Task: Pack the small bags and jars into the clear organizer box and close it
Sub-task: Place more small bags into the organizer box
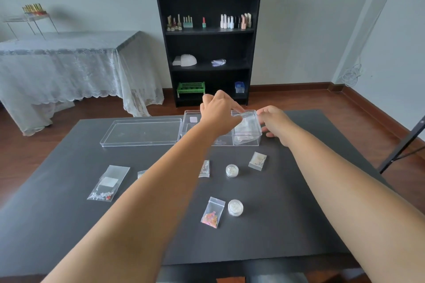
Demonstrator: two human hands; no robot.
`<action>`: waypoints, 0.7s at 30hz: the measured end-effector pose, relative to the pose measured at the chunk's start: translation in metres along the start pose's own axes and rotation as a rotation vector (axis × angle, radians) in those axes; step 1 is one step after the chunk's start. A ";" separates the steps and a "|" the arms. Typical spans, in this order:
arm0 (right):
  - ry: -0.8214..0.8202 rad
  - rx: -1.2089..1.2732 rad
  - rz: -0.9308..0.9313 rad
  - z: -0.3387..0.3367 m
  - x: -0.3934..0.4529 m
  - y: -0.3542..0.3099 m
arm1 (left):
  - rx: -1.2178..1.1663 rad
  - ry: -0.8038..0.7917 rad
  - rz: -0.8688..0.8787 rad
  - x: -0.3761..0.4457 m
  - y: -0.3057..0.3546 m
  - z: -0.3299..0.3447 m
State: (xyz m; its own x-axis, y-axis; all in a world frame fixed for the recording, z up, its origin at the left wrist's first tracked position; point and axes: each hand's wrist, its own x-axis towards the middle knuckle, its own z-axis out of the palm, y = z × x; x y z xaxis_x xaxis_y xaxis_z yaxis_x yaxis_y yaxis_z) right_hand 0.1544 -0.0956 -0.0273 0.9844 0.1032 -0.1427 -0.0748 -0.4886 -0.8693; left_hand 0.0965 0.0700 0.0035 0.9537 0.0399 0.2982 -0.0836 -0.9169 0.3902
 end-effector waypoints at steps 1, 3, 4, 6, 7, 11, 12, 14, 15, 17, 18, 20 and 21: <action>-0.003 -0.007 -0.017 0.000 0.000 0.001 | -0.018 0.042 0.019 -0.006 -0.005 -0.009; -0.003 -0.008 -0.040 0.002 0.000 0.004 | -0.028 0.124 0.049 -0.022 -0.022 -0.028; 0.002 -0.004 -0.042 0.003 0.000 0.006 | -0.024 0.152 0.059 -0.032 -0.032 -0.038; 0.014 0.007 -0.043 0.005 -0.001 0.009 | -0.035 0.139 0.071 -0.054 -0.057 -0.059; 0.019 0.006 -0.045 0.006 -0.001 0.011 | -0.055 0.088 0.058 -0.066 -0.072 -0.069; 0.010 -0.023 -0.079 0.011 -0.003 0.018 | -0.052 -0.196 -0.155 -0.113 -0.128 -0.099; 0.007 -0.028 -0.086 0.011 -0.003 0.020 | -0.056 -0.225 -0.214 -0.123 -0.139 -0.104; 0.006 -0.022 -0.089 0.013 -0.003 0.022 | -0.050 -0.285 -0.294 -0.139 -0.154 -0.110; 0.001 -0.015 -0.087 0.013 -0.003 0.023 | -0.032 -0.323 -0.319 -0.145 -0.160 -0.113; -0.013 0.007 -0.082 0.014 -0.003 0.026 | 0.034 -0.376 -0.369 -0.156 -0.170 -0.119; -0.016 0.022 -0.082 0.014 -0.003 0.028 | 0.073 -0.389 -0.407 -0.160 -0.175 -0.121; -0.023 0.051 -0.089 0.014 -0.003 0.031 | 0.135 -0.409 -0.491 -0.168 -0.183 -0.123; -0.030 0.063 -0.093 0.014 -0.003 0.032 | 0.148 -0.407 -0.520 -0.170 -0.185 -0.123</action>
State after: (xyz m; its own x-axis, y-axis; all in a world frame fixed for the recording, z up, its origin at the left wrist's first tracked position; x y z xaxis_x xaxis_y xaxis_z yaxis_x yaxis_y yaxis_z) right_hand 0.1467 -0.0999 -0.0613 0.9823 0.1720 -0.0738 0.0055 -0.4206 -0.9072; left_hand -0.0855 0.2814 -0.0125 0.8943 0.3644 -0.2596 0.4284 -0.8646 0.2624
